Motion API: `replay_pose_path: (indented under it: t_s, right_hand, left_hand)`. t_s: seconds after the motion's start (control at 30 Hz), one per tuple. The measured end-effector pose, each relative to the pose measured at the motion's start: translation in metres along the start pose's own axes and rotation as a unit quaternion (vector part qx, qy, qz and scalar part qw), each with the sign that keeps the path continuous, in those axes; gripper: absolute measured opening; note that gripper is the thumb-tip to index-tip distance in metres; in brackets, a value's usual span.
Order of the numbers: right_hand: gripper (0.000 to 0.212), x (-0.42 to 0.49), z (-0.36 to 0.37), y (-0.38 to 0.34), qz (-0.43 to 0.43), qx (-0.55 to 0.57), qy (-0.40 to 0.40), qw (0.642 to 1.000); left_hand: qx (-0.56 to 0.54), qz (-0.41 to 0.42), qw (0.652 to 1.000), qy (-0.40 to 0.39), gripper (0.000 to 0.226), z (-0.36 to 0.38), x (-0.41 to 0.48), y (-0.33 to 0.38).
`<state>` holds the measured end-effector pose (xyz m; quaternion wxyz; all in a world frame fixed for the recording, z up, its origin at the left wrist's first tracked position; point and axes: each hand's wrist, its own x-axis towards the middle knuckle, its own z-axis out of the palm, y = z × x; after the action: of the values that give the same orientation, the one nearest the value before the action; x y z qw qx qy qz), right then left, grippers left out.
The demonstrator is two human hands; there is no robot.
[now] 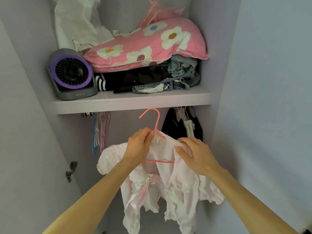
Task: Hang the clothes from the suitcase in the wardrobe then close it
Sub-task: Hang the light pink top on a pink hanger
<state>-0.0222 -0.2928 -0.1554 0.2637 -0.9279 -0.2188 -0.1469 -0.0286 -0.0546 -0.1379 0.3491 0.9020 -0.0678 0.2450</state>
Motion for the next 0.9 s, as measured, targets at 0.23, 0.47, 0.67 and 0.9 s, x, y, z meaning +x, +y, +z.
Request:
replay_pose_path:
  t_s: [0.23, 0.47, 0.67, 0.9]
  right_hand:
    - [0.027, -0.001, 0.006, 0.004, 0.144, -0.009, -0.070, 0.987]
    - [0.014, 0.014, 0.034, 0.015, 0.241, -0.074, -0.083, 0.964]
    - [0.035, 0.057, 0.058, 0.030, 0.304, -0.067, -0.074, 0.948]
    - [0.050, 0.141, 0.094, 0.058, 0.331, 0.028, 0.004, 0.943]
  left_hand:
    - [0.051, -0.021, 0.995, -0.079, 0.031, 0.004, 0.022, -0.028]
    - [0.266, 0.064, 0.962, -0.003, 0.053, -0.017, 0.075, -0.058]
    - [0.362, 0.128, 0.922, 0.036, 0.071, -0.019, 0.145, -0.069]
    - [0.368, 0.093, 0.918, 0.112, 0.065, 0.029, 0.168, -0.105]
